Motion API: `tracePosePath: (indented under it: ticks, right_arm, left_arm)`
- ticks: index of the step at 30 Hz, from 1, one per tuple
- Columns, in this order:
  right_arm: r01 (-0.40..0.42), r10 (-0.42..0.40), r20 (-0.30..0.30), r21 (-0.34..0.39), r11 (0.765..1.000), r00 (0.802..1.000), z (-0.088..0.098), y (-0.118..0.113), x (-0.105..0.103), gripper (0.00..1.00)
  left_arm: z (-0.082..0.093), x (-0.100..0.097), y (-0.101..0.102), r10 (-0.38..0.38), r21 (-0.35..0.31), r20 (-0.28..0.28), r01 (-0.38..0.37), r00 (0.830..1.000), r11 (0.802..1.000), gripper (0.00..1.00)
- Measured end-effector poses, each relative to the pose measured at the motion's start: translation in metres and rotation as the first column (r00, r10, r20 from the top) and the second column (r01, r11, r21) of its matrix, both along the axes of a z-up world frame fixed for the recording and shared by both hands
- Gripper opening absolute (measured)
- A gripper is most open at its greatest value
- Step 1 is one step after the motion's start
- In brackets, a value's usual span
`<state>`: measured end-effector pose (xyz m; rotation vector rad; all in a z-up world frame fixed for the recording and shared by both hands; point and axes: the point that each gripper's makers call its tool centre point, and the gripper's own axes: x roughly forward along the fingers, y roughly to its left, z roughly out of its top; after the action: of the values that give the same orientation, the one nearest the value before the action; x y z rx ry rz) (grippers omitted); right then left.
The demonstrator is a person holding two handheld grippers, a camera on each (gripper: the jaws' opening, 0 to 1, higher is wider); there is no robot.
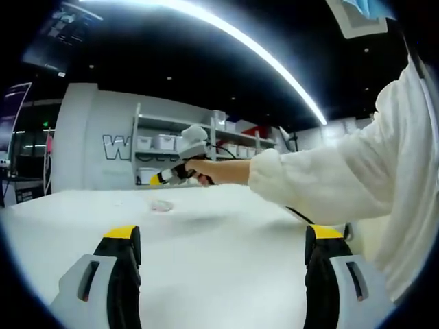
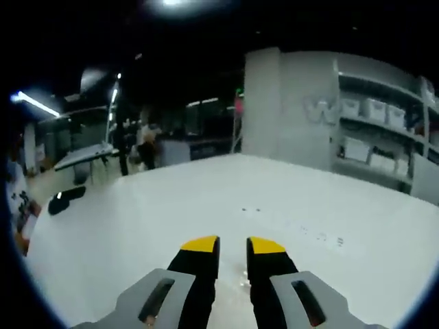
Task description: Open the resealable bag by pulling the two sides of the seal apart until the entire bag opening is separated and visibly accessible.
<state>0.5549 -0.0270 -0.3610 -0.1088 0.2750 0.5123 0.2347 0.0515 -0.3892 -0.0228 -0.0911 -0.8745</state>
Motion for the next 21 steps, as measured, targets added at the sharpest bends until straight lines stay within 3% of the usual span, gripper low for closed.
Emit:
tracePosePath:
  ticks: [8, 11, 16, 19, 21]
  right_arm:
    - [0.001, -0.001, 0.068, 0.008, 1.0, 0.998, 0.009, -0.004, -0.008, 0.17]
    - [0.003, 0.0, 0.077, -0.03, 1.0, 0.997, 0.006, -0.008, -0.011, 0.19]
    - [0.003, 0.004, 0.123, -0.059, 0.998, 0.992, 0.006, -0.014, -0.016, 0.31]
    - [0.041, -0.023, 0.184, -0.096, 0.995, 0.983, 0.013, -0.023, -0.015, 0.43]
    - [0.057, -0.038, 0.216, -0.083, 0.995, 0.976, 0.017, -0.028, -0.015, 0.54]
  left_arm:
    - [-0.002, 0.0, -0.001, -0.001, 0.007, -0.002, 0.001, 1.0, 1.0, 0.99]
    - [-0.002, 0.0, 0.0, 0.002, 0.003, -0.002, -0.002, 1.0, 1.0, 0.99]
    - [-0.003, -0.001, -0.001, 0.003, 0.006, 0.0, -0.003, 1.0, 1.0, 0.99]
    - [-0.003, -0.001, -0.001, 0.004, 0.008, 0.001, -0.004, 1.0, 1.0, 0.99]
    - [-0.004, -0.001, -0.001, 0.005, 0.008, 0.001, -0.005, 1.0, 1.0, 0.99]
